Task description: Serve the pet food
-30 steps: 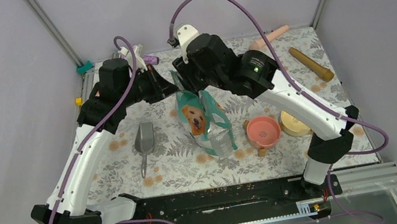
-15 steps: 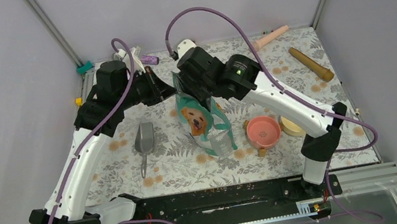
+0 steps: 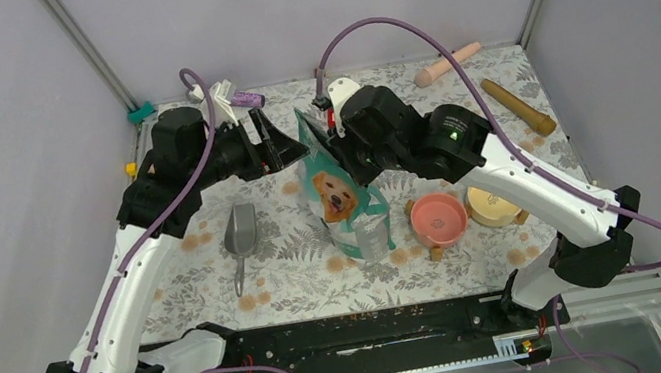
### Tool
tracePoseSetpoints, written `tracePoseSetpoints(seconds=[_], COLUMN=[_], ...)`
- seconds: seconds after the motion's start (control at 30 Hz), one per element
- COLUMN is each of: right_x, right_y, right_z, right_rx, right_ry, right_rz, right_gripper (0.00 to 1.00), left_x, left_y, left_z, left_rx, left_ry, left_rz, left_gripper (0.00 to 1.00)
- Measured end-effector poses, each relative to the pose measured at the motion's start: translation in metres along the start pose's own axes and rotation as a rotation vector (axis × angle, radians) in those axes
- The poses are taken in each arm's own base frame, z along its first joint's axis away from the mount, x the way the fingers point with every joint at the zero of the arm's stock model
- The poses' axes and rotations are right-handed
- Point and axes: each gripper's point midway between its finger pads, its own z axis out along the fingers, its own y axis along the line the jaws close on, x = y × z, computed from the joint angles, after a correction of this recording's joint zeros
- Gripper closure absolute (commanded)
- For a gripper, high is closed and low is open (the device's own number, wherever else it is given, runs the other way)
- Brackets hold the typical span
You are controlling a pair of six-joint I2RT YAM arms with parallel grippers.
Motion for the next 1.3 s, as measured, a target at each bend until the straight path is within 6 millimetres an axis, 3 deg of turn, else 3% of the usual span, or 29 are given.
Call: tracePoseSetpoints(seconds=[0.17,0.33,0.43,0.57,0.7,0.77,0.87,0.93,1.1,1.3], right_x=[-0.003,-0.005,-0.006,-0.008,-0.010,-0.010,-0.011,-0.012,-0.014,-0.012], right_y=[0.011,0.018,0.024,0.030,0.029,0.030,0.030,0.029,0.012,-0.038], right_z=[0.004,0.007,0.011,0.015,0.016,0.016,0.017,0.018,0.019,0.006], right_rx=[-0.050,-0.088,-0.115,-0.139,-0.135,-0.137,-0.140,-0.132,-0.040,0.199], right_ry=[-0.010,-0.017,-0.025,-0.038,-0.048,-0.055,-0.066,-0.073,-0.095,-0.147], right_rz=[0.030,0.049,0.059,0.069,0.081,0.087,0.093,0.096,0.079,0.046], right_gripper=[1.00,1.00,1.00,1.00,1.00,1.00,1.00,1.00,1.00,1.00], left_x=[-0.001,0.001,0.003,0.010,0.013,0.012,0.013,0.014,0.015,0.017], left_y=[-0.010,-0.013,-0.009,-0.001,0.002,0.001,-0.001,-0.003,0.003,-0.004], left_z=[-0.005,-0.001,0.006,0.017,0.021,0.022,0.025,0.027,0.030,0.016], left_rx=[0.052,0.077,0.069,0.051,0.046,0.050,0.065,0.075,0.051,0.037], left_ry=[-0.017,-0.006,0.014,0.049,0.064,0.066,0.074,0.083,0.089,0.063], left_rz=[-0.002,-0.020,-0.040,-0.074,-0.096,-0.099,-0.106,-0.107,-0.086,-0.051], left_gripper=[0.05,0.14,0.23,0.44,0.53,0.68,0.99,1.00,1.00,1.00])
